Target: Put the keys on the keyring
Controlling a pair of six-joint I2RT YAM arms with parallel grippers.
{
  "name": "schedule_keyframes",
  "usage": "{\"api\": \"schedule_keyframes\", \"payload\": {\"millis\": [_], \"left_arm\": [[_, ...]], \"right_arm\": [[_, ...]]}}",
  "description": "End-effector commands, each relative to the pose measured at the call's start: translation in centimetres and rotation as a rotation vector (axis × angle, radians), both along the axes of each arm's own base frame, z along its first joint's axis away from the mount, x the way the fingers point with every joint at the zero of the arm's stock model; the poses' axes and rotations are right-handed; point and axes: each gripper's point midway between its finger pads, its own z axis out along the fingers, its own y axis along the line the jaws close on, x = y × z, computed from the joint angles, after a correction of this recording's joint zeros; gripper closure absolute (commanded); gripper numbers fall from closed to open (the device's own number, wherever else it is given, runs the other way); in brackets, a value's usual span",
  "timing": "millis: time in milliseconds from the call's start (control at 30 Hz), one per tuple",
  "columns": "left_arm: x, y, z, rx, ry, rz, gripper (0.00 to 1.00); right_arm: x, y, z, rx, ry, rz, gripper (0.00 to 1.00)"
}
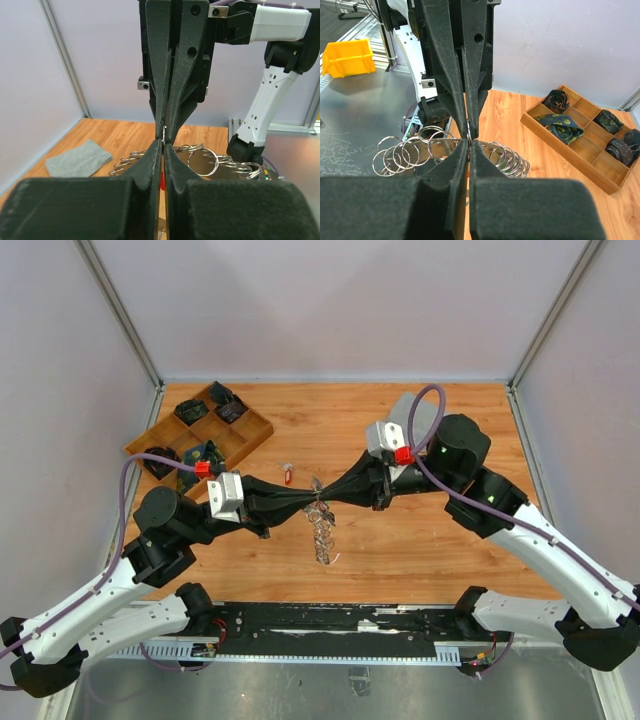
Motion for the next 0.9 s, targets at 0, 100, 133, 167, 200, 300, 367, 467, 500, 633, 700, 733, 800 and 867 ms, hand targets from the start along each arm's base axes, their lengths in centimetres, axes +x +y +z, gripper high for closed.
{"api": "schedule_keyframes", "payload": {"millis": [0,100,133,167,200,300,367,467,500,633,700,733,800,867], "left_arm": [[-0.2,0.3,1.9,-0.042,-0.043,0.002,0.86],[-0.1,0.2,1.7,-0.031,-0.03,0.006,0.75],[0.0,0.2,1.5,-0.027,-0.025,0.01,0.73],[0.1,0.2,1.4,-0.023,-0.016,0.015,0.72],[0.3,0.1,1.3,-0.018,-0.009,0.021,0.7],[1.2,-0.2,0.7,0.009,0.037,0.054,0.68],[1.8,-0.6,0.1,0.05,0.062,0.063,0.68],[2.1,-1.4,-0.8,0.091,0.091,0.054,0.67],[2.2,-1.6,-1.1,0.103,0.1,0.049,0.67],[2.4,-2.5,-2.3,0.148,0.121,0.027,0.67],[2.4,-2.7,-2.6,0.159,0.127,0.019,0.67],[2.4,-2.8,-2.7,0.162,0.126,0.017,0.67],[2.4,-3.0,-2.9,0.171,0.126,0.011,0.67],[2.4,-3.2,-3.1,0.181,0.124,0.004,0.66]], "right_arm": [[-0.2,-0.2,0.2,-0.04,-0.009,0.013,0.99],[-0.2,-0.6,-0.2,-0.09,-0.014,0.002,0.99],[-0.1,-0.8,-0.3,-0.107,-0.019,-0.004,0.99],[-0.1,-1.0,-0.5,-0.124,-0.026,-0.01,0.99],[0.1,-1.2,-0.6,-0.144,-0.033,-0.02,0.99],[0.4,-2.2,-1.2,-0.235,-0.06,-0.046,0.99],[0.6,-2.9,-2.0,-0.31,-0.069,-0.062,0.99],[1.2,-3.9,-3.1,-0.413,-0.081,-0.086,0.99],[1.3,-4.2,-3.3,-0.441,-0.082,-0.094,0.99],[1.9,-5.2,-4.1,-0.529,-0.086,-0.126,0.99],[2.1,-5.6,-4.5,-0.568,-0.089,-0.132,0.99],[2.2,-5.6,-4.7,-0.588,-0.09,-0.134,0.99],[2.4,-5.8,-4.9,-0.62,-0.095,-0.139,0.99],[2.5,-5.7,-5.0,-0.642,-0.103,-0.139,0.99]]}}
